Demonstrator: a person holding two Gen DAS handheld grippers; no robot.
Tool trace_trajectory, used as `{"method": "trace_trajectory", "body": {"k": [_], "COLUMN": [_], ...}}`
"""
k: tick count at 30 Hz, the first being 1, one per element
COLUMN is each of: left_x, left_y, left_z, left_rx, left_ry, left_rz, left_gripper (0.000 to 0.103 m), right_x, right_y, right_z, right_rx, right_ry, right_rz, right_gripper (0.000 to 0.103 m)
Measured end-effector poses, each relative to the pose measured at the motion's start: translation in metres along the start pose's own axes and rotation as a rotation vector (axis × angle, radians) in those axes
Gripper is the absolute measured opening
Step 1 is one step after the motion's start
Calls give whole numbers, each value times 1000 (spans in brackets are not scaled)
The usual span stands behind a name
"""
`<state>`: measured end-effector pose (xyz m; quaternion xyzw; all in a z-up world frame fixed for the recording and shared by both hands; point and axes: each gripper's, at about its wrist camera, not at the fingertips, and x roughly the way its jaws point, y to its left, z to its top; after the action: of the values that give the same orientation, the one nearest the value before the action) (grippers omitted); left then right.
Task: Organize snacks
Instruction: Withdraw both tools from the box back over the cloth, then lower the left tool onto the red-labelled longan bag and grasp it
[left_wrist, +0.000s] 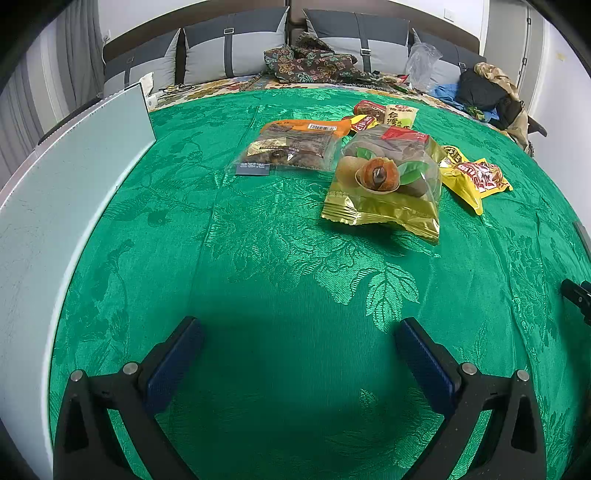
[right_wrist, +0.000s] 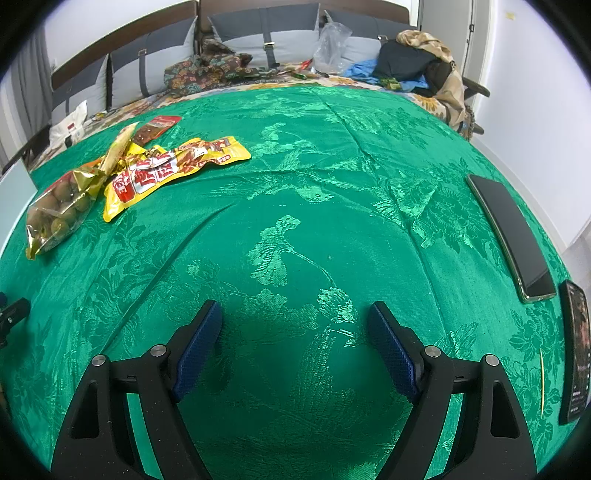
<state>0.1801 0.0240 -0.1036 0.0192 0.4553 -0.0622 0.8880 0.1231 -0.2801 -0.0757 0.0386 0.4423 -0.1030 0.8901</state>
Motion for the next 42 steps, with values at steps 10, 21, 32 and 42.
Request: {"method": "trace_trajectory", "body": {"k": [10, 21, 32, 42], "left_x": [0, 0, -39, 58], "left_y": [0, 0, -32, -86], "left_z": [0, 0, 100, 145], "left_rx": [0, 3, 196, 235], "left_ry": [0, 0, -45, 225], "left_rz": [0, 0, -256, -192], "left_gripper": [103, 103, 100, 65], "right_x": [0, 0, 0, 0], "right_y": [0, 1, 1, 1], "right_z": [0, 0, 0, 0], "right_rx": [0, 0, 0, 0], "right_ry": [0, 0, 0, 0], "right_rz": [0, 0, 0, 0], "right_gripper": [84, 84, 84, 84]}}
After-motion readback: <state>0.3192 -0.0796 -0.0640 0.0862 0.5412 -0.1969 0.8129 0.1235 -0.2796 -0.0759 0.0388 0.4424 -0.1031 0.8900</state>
